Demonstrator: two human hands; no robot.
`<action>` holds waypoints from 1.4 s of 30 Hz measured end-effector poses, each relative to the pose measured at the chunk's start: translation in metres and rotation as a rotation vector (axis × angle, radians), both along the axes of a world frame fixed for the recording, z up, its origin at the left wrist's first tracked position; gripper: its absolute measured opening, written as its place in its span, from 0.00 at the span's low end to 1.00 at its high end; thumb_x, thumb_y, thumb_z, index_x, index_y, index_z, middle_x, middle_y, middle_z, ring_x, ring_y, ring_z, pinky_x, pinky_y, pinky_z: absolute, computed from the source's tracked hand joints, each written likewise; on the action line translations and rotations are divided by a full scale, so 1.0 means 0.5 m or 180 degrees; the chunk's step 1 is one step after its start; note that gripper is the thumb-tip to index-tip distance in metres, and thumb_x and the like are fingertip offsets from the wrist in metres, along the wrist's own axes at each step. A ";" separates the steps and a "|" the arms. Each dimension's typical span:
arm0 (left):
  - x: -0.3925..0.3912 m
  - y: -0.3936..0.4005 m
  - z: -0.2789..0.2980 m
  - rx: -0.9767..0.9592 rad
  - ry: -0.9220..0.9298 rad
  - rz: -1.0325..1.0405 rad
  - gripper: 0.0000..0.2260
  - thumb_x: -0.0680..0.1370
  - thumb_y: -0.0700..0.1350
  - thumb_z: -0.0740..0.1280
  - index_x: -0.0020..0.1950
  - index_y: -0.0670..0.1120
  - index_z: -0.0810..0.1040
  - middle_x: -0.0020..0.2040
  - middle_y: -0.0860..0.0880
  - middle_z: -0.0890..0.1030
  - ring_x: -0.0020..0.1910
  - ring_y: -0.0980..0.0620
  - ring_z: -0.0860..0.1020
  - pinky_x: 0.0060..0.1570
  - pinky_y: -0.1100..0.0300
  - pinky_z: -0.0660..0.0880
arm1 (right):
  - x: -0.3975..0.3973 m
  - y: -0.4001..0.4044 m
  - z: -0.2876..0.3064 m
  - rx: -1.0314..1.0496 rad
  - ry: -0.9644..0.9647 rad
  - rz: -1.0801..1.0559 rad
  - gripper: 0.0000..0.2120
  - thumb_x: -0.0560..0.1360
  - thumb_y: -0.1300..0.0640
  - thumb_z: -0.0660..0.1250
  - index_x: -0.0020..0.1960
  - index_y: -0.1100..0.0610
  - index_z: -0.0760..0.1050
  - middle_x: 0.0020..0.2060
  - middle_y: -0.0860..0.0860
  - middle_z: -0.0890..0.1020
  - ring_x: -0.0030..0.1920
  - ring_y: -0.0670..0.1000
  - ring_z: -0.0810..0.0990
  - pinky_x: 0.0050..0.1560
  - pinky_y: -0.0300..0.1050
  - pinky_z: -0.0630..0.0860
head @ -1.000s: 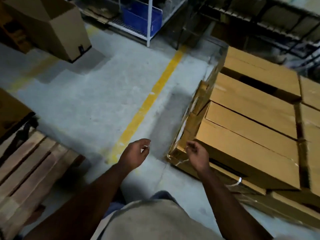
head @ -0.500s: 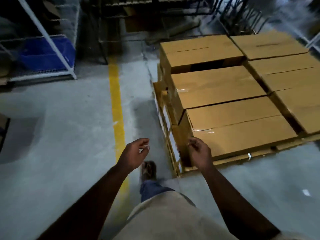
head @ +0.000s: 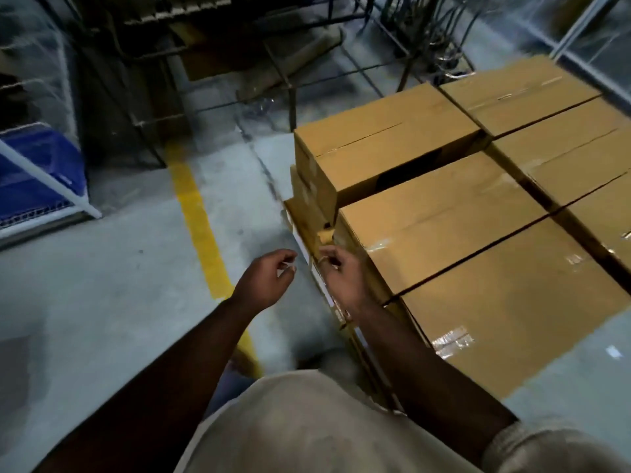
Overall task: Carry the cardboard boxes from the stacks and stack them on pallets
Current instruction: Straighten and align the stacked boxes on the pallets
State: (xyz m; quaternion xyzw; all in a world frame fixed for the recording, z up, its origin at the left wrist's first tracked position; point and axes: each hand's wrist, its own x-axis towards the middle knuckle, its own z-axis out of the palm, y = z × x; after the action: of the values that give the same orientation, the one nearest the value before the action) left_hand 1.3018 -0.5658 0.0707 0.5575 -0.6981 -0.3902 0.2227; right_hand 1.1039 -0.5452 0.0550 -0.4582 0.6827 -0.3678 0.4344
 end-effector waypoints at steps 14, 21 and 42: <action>0.184 -0.566 -0.029 0.0378 -0.0396 -0.1479 0.24 0.76 0.57 0.64 0.68 0.46 0.80 0.61 0.47 0.84 0.60 0.48 0.82 0.60 0.50 0.79 | 0.191 -0.270 -0.009 0.0190 0.0209 -0.1673 0.09 0.82 0.59 0.66 0.58 0.51 0.84 0.53 0.45 0.86 0.54 0.44 0.84 0.56 0.47 0.82; 0.033 -0.768 -0.041 -0.0009 -0.0647 -0.2048 0.22 0.76 0.45 0.77 0.67 0.42 0.79 0.64 0.42 0.80 0.64 0.42 0.78 0.61 0.60 0.71 | 0.179 -0.347 -0.015 0.0483 -0.0571 -0.2685 0.14 0.80 0.59 0.71 0.65 0.55 0.79 0.56 0.51 0.85 0.56 0.51 0.84 0.52 0.38 0.81; -0.223 -1.119 -0.131 0.2178 -0.0538 -0.2563 0.50 0.62 0.52 0.87 0.76 0.55 0.61 0.66 0.50 0.75 0.64 0.45 0.77 0.58 0.43 0.80 | 0.052 -0.575 -0.102 0.0774 -0.1489 -0.3994 0.32 0.78 0.40 0.71 0.78 0.45 0.66 0.70 0.50 0.76 0.68 0.55 0.76 0.66 0.57 0.79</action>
State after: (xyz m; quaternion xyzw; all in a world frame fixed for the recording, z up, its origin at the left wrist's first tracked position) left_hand 1.1902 -1.1252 0.0054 0.3158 -0.7052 -0.6037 -0.1961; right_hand 1.1300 -0.8329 0.0042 0.1683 0.7439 -0.5602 0.3234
